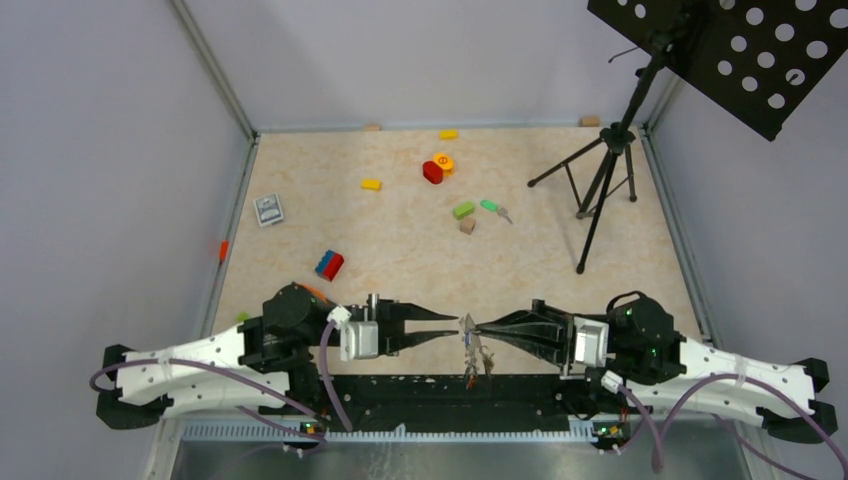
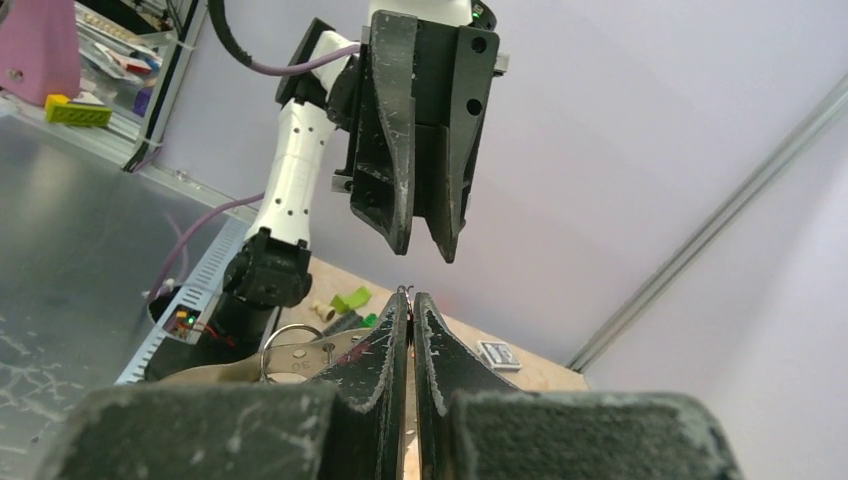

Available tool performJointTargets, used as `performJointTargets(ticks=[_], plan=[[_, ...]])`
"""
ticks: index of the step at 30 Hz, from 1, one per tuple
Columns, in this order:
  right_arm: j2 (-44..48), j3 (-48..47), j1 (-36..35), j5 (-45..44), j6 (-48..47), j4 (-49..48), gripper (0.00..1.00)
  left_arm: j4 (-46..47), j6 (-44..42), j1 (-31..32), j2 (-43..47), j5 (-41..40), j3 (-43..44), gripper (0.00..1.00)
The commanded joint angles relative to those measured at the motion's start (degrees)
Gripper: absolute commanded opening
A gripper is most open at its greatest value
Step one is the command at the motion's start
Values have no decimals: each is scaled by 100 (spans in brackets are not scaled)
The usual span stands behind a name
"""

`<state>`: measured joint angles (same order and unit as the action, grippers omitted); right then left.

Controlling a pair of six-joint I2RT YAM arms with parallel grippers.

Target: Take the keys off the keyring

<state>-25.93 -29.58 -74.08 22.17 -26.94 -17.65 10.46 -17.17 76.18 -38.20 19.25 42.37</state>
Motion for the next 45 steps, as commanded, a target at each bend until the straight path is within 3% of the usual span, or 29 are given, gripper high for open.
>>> performJointTargets(ticks=[1, 9, 34, 42, 45], plan=[[10, -55, 17, -293, 201, -598, 0, 455, -101, 11, -71, -137, 10, 26], [-76, -61, 20, -216, 244, -681, 0, 519, -42, 11, -325, 95, 33, 31], [-114, 40, 21, -47, 344, -943, 0, 523, -23, 11, -509, -6, 7, 29], [-127, 45, 17, -38, 343, -990, 0, 465, -12, 12, -632, 13, 33, 14], [-123, 51, 19, -29, 348, -990, 0, 426, -36, 13, -657, 23, 58, 0]])
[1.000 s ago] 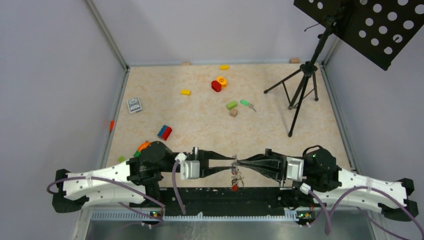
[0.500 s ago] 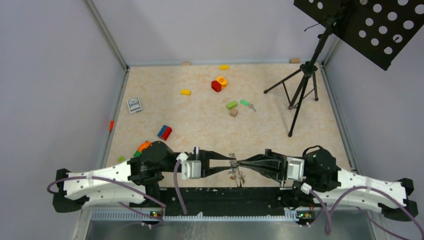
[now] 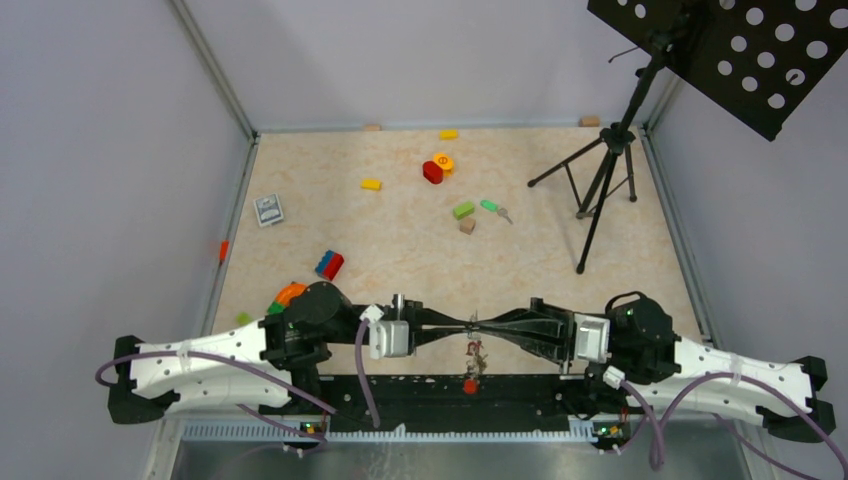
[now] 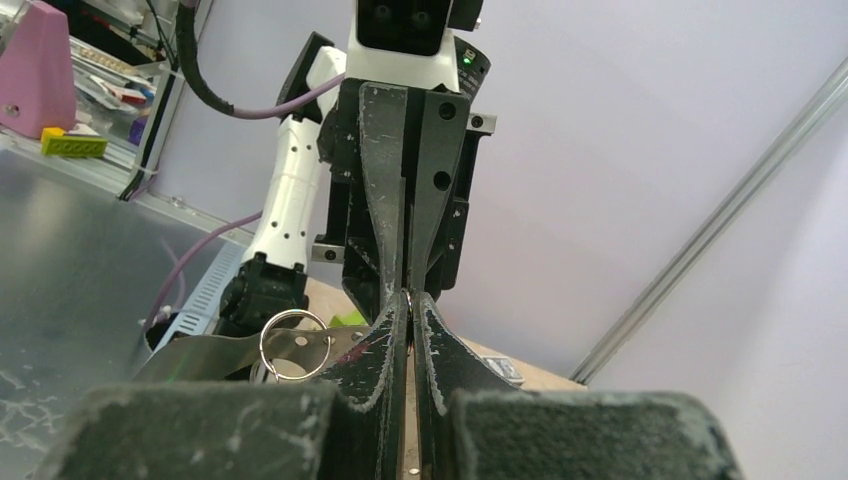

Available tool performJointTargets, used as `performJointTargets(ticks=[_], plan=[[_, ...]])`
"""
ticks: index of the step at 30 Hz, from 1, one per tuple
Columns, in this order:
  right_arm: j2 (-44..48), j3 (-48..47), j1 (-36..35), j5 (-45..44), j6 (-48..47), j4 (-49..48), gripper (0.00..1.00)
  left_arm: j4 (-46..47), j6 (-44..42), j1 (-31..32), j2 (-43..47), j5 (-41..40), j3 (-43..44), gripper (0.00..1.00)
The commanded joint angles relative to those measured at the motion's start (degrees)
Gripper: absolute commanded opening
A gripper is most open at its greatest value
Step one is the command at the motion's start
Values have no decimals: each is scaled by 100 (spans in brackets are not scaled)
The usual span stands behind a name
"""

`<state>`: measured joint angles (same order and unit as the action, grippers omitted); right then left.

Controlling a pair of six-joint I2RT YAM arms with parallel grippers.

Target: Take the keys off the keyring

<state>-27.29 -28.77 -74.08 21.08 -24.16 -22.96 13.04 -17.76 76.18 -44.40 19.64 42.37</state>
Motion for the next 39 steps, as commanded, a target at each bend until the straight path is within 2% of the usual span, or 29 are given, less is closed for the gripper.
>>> performJointTargets(ticks=[1, 12, 23, 27, 29, 35, 39], plan=[[12, -19, 21, 80, 70, -451, 0, 161, 11, 11, -35, -42, 55, 0], [167, 127, 21, -154, 180, -109, 0, -157, -410, 11, 233, 100, 133, 0], [356, 165, 17, -289, 270, 27, 34, -487, -485, 11, 224, -115, 236, 0], [351, 35, 17, -407, 439, 267, 37, -824, -607, 11, 159, -259, 390, 0], [312, -179, 25, -634, 638, 639, 37, -1151, -717, 11, 109, -368, 524, 0], [-101, -1258, 17, -768, 880, 2626, 34, -1943, -950, 11, 20, -645, 896, 0], [-401, -1676, 22, -724, 868, 3315, 31, -2186, -1018, 11, -26, -734, 999, 0]])
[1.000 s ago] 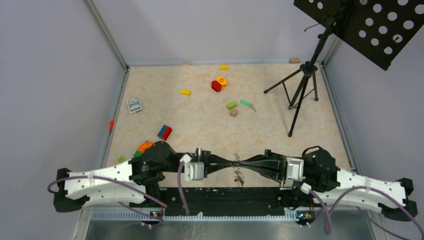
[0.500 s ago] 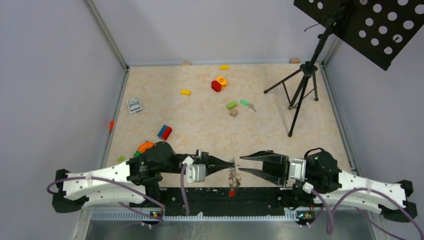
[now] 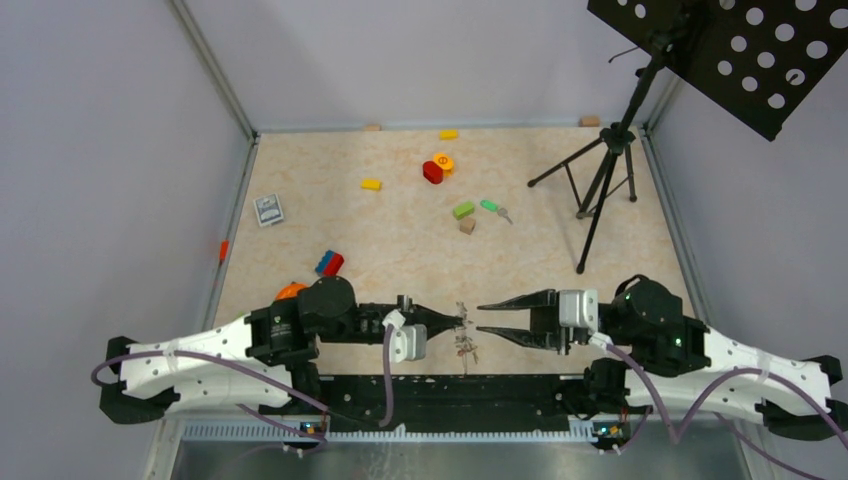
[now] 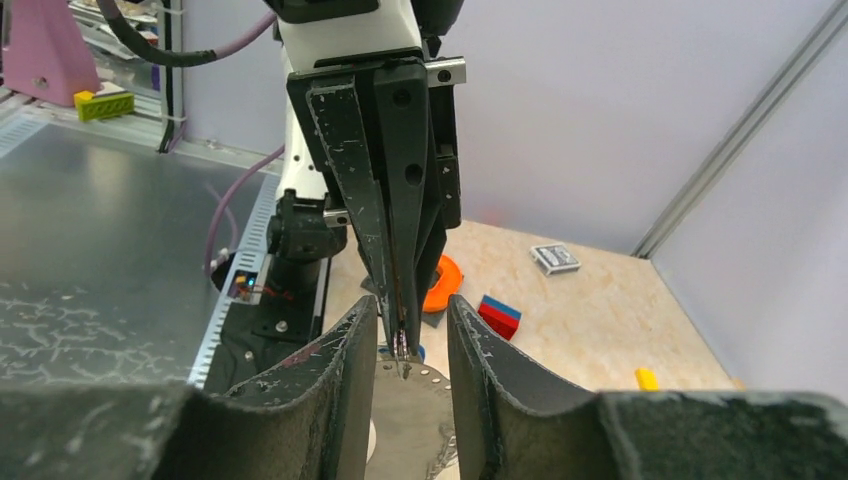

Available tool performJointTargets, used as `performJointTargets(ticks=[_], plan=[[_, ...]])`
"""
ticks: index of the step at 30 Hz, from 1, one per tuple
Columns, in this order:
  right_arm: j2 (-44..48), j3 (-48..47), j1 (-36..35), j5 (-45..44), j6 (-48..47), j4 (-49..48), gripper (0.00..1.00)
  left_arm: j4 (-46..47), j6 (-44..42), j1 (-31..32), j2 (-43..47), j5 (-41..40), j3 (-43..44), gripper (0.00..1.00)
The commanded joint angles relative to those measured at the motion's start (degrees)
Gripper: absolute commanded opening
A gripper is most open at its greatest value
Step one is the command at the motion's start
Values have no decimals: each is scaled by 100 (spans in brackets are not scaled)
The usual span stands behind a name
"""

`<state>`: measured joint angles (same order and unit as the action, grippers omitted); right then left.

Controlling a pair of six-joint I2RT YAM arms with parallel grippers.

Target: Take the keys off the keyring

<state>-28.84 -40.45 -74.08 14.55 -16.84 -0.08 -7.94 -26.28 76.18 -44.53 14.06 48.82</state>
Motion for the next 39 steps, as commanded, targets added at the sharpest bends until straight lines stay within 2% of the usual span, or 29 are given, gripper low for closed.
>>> performJointTargets(ticks=[1, 9, 18, 25, 27, 29, 39], plan=[[-311, -569, 25, -66, 118, 1129, 31, -158, -181, 11, -45, -197, 395, 0], [-904, -1061, 21, -106, -202, 1798, 30, -383, -235, 11, -183, -236, 560, 0], [-1145, -1161, 18, -198, -337, 1955, 29, -359, -225, 10, -215, -194, 542, 0], [-1094, -1081, 21, -263, -320, 1818, 21, -370, -220, 11, -265, -152, 541, 0], [-1073, -1063, 18, -284, -306, 1794, 13, -374, -219, 10, -275, -143, 537, 0], [-1058, -1053, 17, -300, -309, 1782, 0, -374, -214, 11, -287, -133, 532, 0], [-826, -904, 17, -568, -77, 1472, 0, -304, -147, 11, -190, -110, 401, 0]])
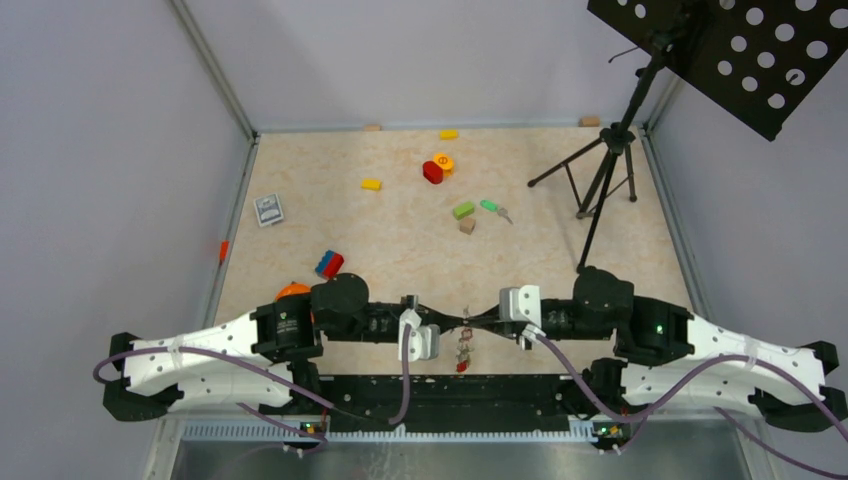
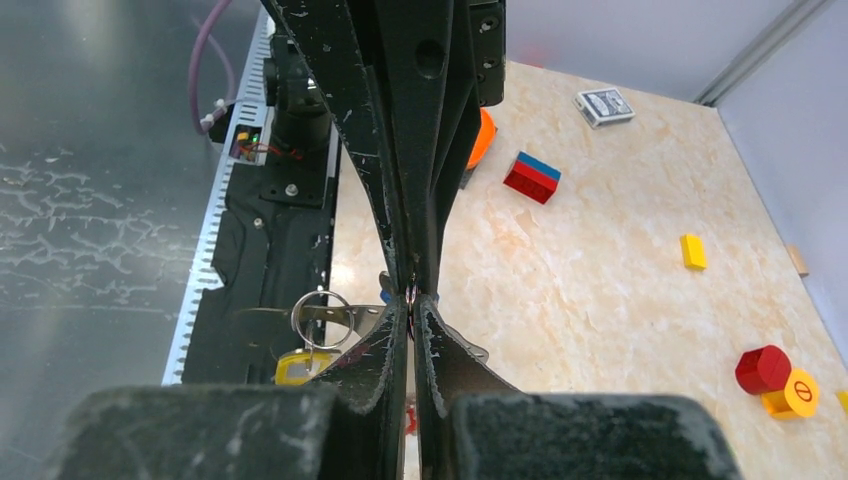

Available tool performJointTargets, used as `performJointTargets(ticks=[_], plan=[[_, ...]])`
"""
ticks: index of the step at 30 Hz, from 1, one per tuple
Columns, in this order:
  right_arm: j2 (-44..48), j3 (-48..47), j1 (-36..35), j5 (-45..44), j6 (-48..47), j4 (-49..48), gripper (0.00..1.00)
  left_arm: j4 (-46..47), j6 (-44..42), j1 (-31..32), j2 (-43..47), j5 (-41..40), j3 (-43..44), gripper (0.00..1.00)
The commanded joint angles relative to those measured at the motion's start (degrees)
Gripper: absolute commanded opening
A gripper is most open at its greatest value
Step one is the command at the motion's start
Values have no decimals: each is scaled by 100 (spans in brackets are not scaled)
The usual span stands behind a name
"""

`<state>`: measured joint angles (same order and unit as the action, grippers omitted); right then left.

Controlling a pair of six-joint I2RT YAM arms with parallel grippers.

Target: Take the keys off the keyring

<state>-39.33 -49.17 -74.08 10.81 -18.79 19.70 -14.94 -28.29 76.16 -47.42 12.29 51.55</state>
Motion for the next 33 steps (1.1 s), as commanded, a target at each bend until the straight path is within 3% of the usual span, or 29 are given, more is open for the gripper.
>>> performJointTargets(ticks=[1, 11, 22, 33], plan=[[280, 9, 17, -193, 106, -581, 0, 429, 90, 15, 115, 91, 94, 0], [460, 152, 22, -71, 52, -868, 0, 658, 305, 13, 219, 125, -150, 4], [598, 256, 21, -132, 42, -972, 0, 748, 404, 13, 249, 43, -232, 37], [609, 302, 17, -57, 50, -1048, 0, 929, 484, 13, 165, -83, -329, 35]])
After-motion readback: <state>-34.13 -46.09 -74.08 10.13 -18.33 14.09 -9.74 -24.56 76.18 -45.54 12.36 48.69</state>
